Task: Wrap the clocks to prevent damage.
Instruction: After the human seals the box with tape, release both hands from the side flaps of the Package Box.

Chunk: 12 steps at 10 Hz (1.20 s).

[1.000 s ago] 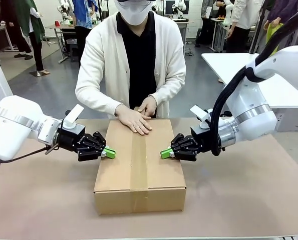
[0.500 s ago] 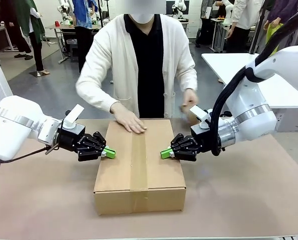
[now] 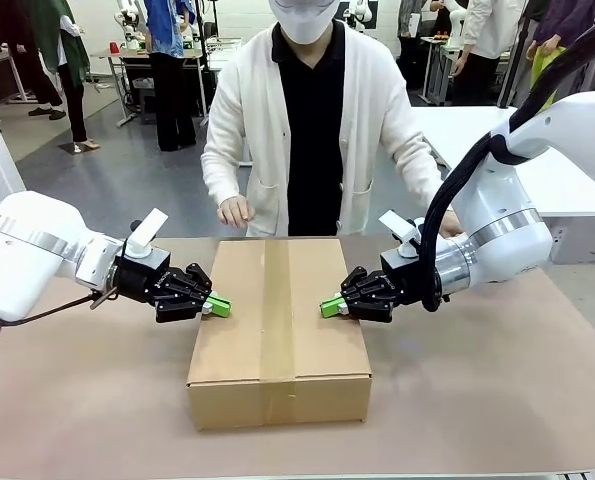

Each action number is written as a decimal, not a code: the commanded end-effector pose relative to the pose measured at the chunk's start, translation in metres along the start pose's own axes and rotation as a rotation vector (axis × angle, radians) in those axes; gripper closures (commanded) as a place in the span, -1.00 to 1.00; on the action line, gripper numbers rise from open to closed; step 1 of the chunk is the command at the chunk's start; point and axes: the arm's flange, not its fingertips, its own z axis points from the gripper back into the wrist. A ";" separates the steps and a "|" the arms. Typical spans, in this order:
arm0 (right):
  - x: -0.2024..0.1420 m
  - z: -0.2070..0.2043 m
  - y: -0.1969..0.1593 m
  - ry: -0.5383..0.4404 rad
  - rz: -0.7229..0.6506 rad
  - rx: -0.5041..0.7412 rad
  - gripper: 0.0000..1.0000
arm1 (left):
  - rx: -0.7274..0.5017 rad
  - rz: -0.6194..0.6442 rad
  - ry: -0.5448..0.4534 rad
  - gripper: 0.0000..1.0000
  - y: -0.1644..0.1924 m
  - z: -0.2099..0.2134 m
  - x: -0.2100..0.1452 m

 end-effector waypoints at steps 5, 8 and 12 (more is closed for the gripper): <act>0.019 0.017 0.011 0.106 0.084 0.051 0.98 | -0.080 -0.009 0.006 0.99 -0.005 0.017 0.013; 0.129 0.064 0.048 0.270 0.105 0.015 0.98 | -0.094 -0.064 0.082 0.99 -0.016 0.089 0.122; 0.224 0.135 0.096 0.478 -0.022 -0.230 0.98 | 0.098 0.162 0.346 0.99 -0.043 0.161 0.217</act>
